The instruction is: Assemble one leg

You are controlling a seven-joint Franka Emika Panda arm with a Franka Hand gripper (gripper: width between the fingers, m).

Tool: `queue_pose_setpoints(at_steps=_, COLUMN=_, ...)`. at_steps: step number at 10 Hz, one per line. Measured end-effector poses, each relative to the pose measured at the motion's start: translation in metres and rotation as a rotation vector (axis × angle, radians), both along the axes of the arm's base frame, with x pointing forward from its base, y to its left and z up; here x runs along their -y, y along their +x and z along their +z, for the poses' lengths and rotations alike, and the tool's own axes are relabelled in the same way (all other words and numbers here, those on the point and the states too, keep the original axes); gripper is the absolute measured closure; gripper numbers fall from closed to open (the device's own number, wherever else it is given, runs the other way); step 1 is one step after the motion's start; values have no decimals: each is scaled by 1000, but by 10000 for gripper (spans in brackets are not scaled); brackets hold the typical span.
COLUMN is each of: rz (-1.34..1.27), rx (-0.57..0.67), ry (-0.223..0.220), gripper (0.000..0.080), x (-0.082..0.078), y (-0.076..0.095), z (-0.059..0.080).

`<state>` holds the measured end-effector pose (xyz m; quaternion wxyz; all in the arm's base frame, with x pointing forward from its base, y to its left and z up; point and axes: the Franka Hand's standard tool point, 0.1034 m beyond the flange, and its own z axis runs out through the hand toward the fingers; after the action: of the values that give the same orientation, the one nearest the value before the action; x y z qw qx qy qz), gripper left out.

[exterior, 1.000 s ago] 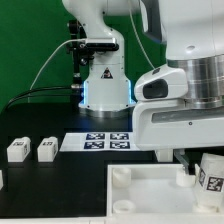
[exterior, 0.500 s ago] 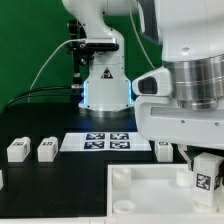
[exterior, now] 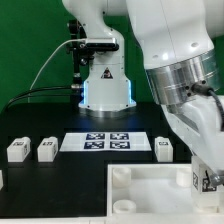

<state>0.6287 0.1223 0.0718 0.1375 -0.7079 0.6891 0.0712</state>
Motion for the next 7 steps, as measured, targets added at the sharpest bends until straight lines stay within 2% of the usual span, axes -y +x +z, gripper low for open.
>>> queue_pose_setpoints(at_steps=2, rz=63, rx=18, ry=-6, gripper=503, x=0, y=0, z=-1)
queue_pose_setpoints(at_steps=3, rz=68, rx=18, ry=-7, gripper=321, x=-1, y=-1, z=-1)
queue_pose_setpoints(at_steps=4, rz=141, rx=34, ry=-16, gripper=209, x=-5, y=-2, z=-1)
queue_pose_setpoints(at_steps=5, rz=338, rx=42, ry=-45, gripper=209, x=-8, y=-7, z=-1)
queue_pose_setpoints(at_steps=6, rz=515, rx=45, ry=-85, gripper=160, x=-12, y=-8, z=3)
queue_pose_setpoints(at_steps=7, rz=603, rx=103, ry=-107, gripper=152, x=-13, y=-3, z=3)
